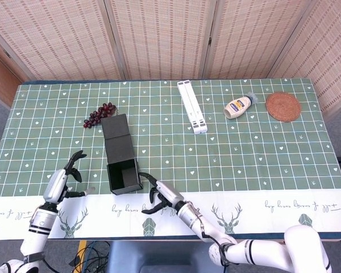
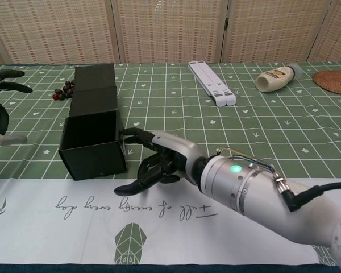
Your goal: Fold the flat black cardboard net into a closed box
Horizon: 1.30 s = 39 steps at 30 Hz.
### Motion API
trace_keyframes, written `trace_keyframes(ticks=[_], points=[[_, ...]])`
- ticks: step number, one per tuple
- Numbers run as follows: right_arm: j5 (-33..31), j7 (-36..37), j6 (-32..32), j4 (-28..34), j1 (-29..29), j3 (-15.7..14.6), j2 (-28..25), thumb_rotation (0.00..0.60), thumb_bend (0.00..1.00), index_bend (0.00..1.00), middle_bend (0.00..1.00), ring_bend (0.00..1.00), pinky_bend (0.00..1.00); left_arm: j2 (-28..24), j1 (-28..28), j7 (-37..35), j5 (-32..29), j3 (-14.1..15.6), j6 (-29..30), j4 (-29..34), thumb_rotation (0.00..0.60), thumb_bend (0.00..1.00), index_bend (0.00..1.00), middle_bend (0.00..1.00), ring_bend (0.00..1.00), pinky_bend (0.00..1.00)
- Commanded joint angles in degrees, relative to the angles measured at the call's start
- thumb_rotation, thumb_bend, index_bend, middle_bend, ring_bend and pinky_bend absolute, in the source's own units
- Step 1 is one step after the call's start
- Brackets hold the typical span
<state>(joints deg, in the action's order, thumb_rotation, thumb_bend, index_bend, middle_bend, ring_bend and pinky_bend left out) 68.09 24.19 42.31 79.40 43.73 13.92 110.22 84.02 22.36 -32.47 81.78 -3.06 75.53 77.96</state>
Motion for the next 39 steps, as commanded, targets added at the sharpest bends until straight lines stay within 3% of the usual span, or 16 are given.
trace_keyframes(ticks=[1,8,12,18,21,36,39], points=[[1.54,0.59,-0.21,1.67,-0.09,-0.24,-0.94,0.600,0.04,0.00,0.00,0.61,1.00,-0.61,-0.10,-1.01,-0.20,-0.04,-1.21,0.82,0.600,0.12,0.05,0.16,0.58,0.53],[6.65,1.70,2.27,11.08,-1.29,0.61,-8.32,0.600,0.04,0.00,0.00,0.61,1.00,-3.18,1.06,-4.18,-0.15,1.36,-7.86,2.83,0.600,0.12,0.00,0.05,0.55,0.53],[8.72,0.20,4.96,17.09,-1.55,3.92,-15.61,0.600,0.04,0.00,0.00,0.61,1.00,-3.87,3.61,-8.93,-0.04,1.77,-14.62,1.90,0.600,0.12,0.00,0.00,0.54,0.54],[6.58,-2.63,8.12,22.01,-2.40,8.16,-23.44,0.600,0.04,0.00,0.00,0.61,1.00,-2.07,8.38,-15.69,2.48,1.12,-21.08,-3.05,0.600,0.12,0.00,0.00,0.53,0.61],[5.35,-2.90,9.23,23.25,-3.07,8.63,-25.45,0.600,0.04,0.00,0.00,0.61,1.00,-0.71,10.20,-19.69,3.10,0.66,-23.14,-4.86,0.600,0.12,0.00,0.00,0.53,0.62],[4.33,-0.31,10.06,20.66,-3.67,5.33,-25.77,0.600,0.04,0.00,0.01,0.61,1.00,4.68,11.65,-29.87,3.81,0.81,-23.26,-10.68,0.600,0.12,0.00,0.00,0.55,0.61],[3.70,-0.03,9.37,19.03,-3.47,4.39,-25.00,0.600,0.04,0.00,0.02,0.61,1.00,6.30,10.98,-30.08,2.74,0.34,-22.35,-11.55,0.600,0.12,0.10,0.09,0.57,0.61]])
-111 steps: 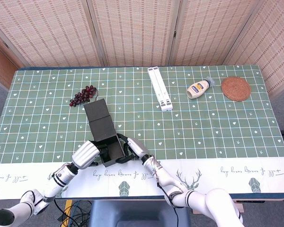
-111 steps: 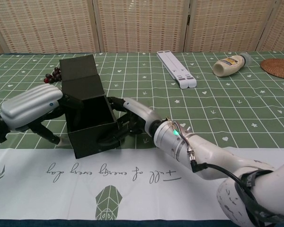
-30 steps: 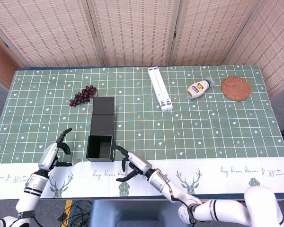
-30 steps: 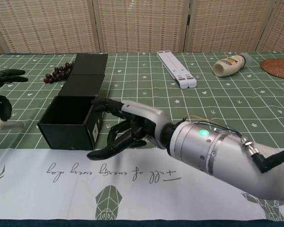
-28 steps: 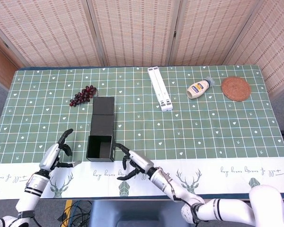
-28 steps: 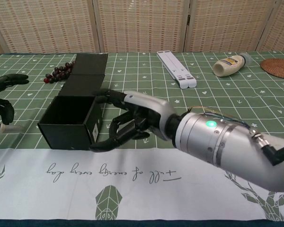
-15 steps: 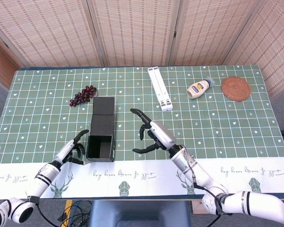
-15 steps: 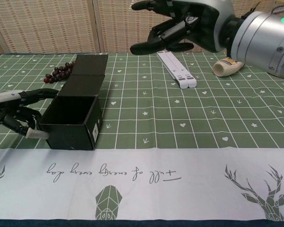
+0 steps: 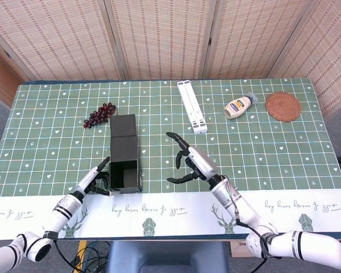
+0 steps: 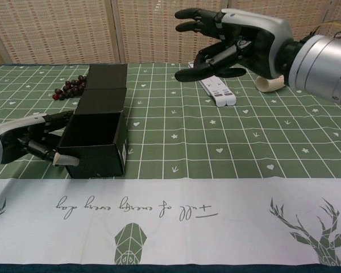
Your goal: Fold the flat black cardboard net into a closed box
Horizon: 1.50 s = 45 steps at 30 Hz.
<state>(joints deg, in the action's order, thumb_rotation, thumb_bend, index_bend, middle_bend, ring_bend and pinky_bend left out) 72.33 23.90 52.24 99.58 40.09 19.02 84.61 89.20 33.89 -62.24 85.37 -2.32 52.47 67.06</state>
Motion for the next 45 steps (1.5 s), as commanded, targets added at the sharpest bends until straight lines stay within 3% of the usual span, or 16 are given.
trace_keyframes(ticks=[1,3,7,16,29,37,45], points=[[-0.97,0.31,-0.95,-1.76,0.29,-0.95,0.86,0.600,0.05,0.00,0.02,0.61,1.00,1.64,-0.80,-0.37,-1.28,-0.64,1.03,-0.80,0.600,0.12,0.15,0.14,0.57,0.61],[-2.04,0.37,-1.72,-2.97,0.53,-1.33,1.44,0.600,0.05,0.00,0.02,0.61,1.00,2.52,-1.28,-0.34,-1.99,-1.05,1.69,-1.01,0.600,0.12,0.26,0.26,0.60,0.62],[-4.97,-0.44,-3.79,-6.06,1.45,-1.89,2.98,0.600,0.06,0.00,0.03,0.61,1.00,2.83,-2.00,-0.16,-1.90,-1.11,3.10,-0.77,0.600,0.12,0.35,0.36,0.62,0.64],[-12.96,-4.58,-8.23,-15.84,6.29,-0.44,10.11,0.600,0.08,0.00,0.04,0.61,1.00,-3.80,-3.57,0.49,2.18,0.52,8.24,7.70,0.600,0.12,0.36,0.37,0.62,0.65],[-18.66,-7.20,-10.43,-28.41,15.31,6.13,21.90,0.600,0.09,0.00,0.05,0.61,1.00,-9.50,-2.58,5.07,5.73,2.15,9.30,19.24,0.600,0.12,0.36,0.37,0.62,0.65],[-16.80,-4.71,-7.80,-29.41,17.81,10.39,25.35,0.600,0.07,0.00,0.07,0.61,1.00,-8.81,-0.33,6.84,6.22,2.93,6.27,19.53,0.600,0.12,0.35,0.37,0.62,0.65],[-14.97,-1.85,-7.56,-23.56,17.24,12.15,22.96,0.600,0.00,0.00,0.11,0.61,1.00,-6.72,0.96,8.80,3.53,2.55,3.32,16.86,0.600,0.12,0.34,0.37,0.62,0.64]])
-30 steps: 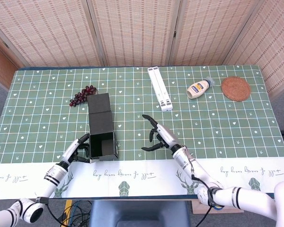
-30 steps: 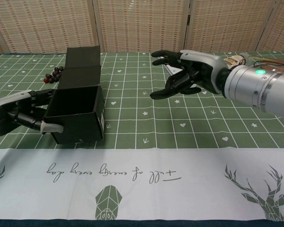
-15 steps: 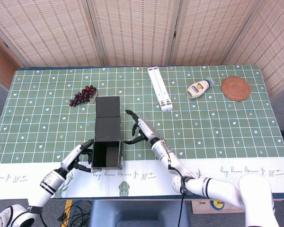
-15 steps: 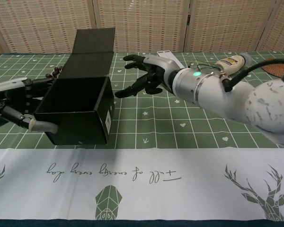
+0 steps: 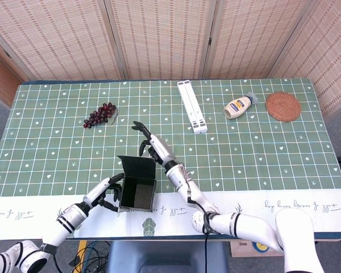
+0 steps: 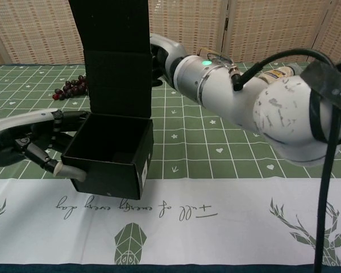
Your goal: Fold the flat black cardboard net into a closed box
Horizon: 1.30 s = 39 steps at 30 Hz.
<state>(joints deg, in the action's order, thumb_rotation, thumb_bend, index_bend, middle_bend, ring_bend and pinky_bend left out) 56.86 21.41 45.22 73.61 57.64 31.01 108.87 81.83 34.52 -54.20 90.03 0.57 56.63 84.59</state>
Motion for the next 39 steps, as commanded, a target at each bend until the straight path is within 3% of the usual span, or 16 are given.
trace_keyframes(ticks=[1,8,13,21,26,28,39], points=[[0.31,0.67,-1.12,3.35,-0.35,0.08,-1.80,0.600,0.00,0.00,0.12,0.61,1.00,0.88,0.46,1.11,-1.83,-0.54,-1.34,-0.95,0.600,0.12,0.34,0.37,0.62,0.64],[-0.90,-1.35,-5.79,9.66,0.46,-1.58,-5.72,0.600,0.00,0.00,0.18,0.62,1.00,2.95,0.97,5.53,-9.26,-3.08,-5.38,-3.29,0.600,0.12,0.32,0.37,0.62,0.64],[-3.16,-6.12,-7.45,11.65,1.84,-4.26,-7.73,0.600,0.00,0.00,0.22,0.62,1.00,4.70,-0.25,9.98,-15.47,-5.64,-4.99,-4.26,0.600,0.12,0.32,0.37,0.62,0.64],[-7.26,-19.64,-3.15,10.73,5.94,-8.65,-7.01,0.600,0.00,0.00,0.26,0.62,1.00,7.26,-2.22,20.01,-25.93,-9.69,-3.04,-3.41,0.600,0.12,0.27,0.35,0.62,0.65],[-7.83,-27.08,0.93,8.40,8.00,-10.45,-4.40,0.600,0.00,0.00,0.26,0.64,1.00,6.04,-2.64,22.14,-26.76,-10.16,-4.25,-1.97,0.600,0.12,0.04,0.10,0.53,0.65],[-7.45,-28.83,2.17,7.59,8.47,-10.79,-3.46,0.600,0.00,0.00,0.26,0.64,1.00,5.48,-2.71,22.44,-26.59,-10.23,-4.67,-1.53,0.600,0.12,0.00,0.03,0.50,0.65],[-7.16,-37.93,5.67,3.66,10.45,-11.80,0.51,0.600,0.00,0.00,0.26,0.64,1.00,0.64,-4.38,30.66,-22.41,-8.06,-2.57,1.11,0.600,0.12,0.00,0.00,0.48,0.64]])
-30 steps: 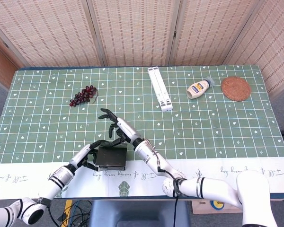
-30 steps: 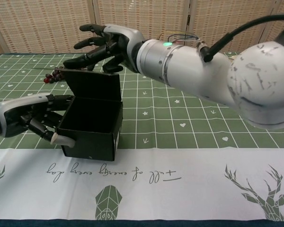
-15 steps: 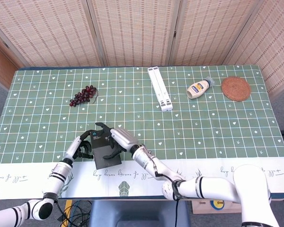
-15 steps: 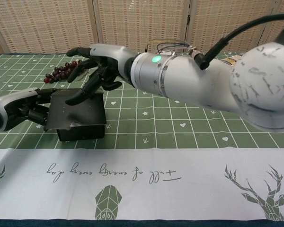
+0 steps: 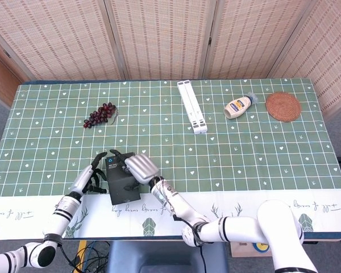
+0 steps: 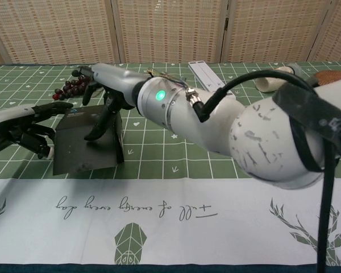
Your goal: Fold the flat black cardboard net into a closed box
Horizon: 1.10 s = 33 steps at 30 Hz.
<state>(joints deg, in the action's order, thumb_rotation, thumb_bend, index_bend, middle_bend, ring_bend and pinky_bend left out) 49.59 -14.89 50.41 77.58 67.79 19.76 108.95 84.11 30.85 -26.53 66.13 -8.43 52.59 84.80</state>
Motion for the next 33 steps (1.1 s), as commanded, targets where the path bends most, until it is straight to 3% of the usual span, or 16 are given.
trace_keyframes(ticks=[1,9,14,24,33], points=[[0.31,-2.24,0.66,-0.35,0.33,-0.75,0.47,0.600,0.00,0.00,0.26,0.64,1.00,-2.26,-0.90,3.84,1.75,1.13,1.75,1.34,0.600,0.12,0.00,0.00,0.48,0.64],[4.33,-6.13,2.18,-2.45,0.29,-2.74,1.24,0.600,0.00,0.02,0.25,0.65,1.00,-7.93,-2.63,12.06,1.98,2.10,4.69,5.07,0.600,0.12,0.00,0.00,0.47,0.64],[7.54,-9.96,3.27,-4.28,0.59,-4.36,1.76,0.600,0.07,0.08,0.25,0.65,1.00,-11.40,-3.40,15.57,1.03,2.22,5.35,7.47,0.600,0.12,0.00,0.00,0.46,0.64],[12.82,-15.52,5.33,-10.51,0.31,-6.88,4.70,0.600,0.19,0.18,0.30,0.66,1.00,-14.95,-4.86,16.63,0.84,1.34,7.18,10.50,0.600,0.12,0.00,0.00,0.45,0.63],[17.80,-15.89,5.88,-15.54,-0.44,-8.19,7.23,0.600,0.36,0.36,0.38,0.68,1.00,-16.47,-5.78,15.70,1.66,1.00,7.72,11.57,0.600,0.12,0.00,0.00,0.44,0.63]])
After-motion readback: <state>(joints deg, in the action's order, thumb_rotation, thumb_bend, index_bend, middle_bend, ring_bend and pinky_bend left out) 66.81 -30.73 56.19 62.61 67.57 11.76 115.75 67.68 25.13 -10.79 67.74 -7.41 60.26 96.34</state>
